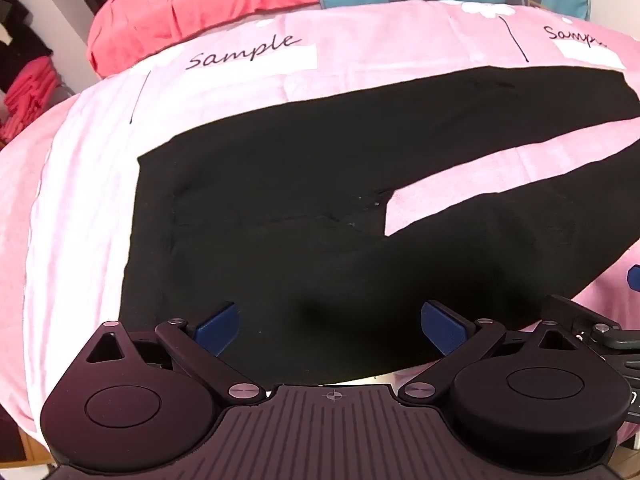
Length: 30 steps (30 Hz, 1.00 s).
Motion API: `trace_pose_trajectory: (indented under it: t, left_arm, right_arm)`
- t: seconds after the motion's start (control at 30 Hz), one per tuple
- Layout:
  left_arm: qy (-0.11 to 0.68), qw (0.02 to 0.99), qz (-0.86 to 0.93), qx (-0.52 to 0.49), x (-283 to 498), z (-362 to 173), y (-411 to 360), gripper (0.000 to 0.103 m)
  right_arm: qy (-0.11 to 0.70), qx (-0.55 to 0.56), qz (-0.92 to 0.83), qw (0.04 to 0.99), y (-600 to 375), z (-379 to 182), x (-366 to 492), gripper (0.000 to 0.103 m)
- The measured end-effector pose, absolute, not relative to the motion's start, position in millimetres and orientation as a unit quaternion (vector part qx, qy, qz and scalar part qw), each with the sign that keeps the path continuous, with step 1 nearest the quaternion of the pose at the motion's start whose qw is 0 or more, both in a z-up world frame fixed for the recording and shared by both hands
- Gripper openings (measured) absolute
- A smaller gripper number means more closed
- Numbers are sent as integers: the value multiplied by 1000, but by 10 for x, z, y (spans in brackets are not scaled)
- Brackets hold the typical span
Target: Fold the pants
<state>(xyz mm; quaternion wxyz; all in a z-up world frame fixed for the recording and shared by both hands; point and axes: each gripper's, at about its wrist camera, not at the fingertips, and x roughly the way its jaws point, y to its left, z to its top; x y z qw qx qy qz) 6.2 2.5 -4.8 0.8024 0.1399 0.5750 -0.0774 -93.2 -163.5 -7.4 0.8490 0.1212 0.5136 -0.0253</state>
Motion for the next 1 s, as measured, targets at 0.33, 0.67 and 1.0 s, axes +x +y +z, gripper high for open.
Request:
trace_pose_trajectory:
  t: [0.33,0.67,1.0]
  left_arm:
    - [573,803,-73,143,69,-48,16,103]
    - [567,808,-69,146,36,8,7,103]
    - [554,817,-64,148,30,95,46,103]
  right_arm:
    - [518,122,-21,846,-1610,-121,-906,103]
    - [518,124,-16,846,-1590,-111,-888,103]
    - [516,124,-2,848,-1561,-87,-914,103]
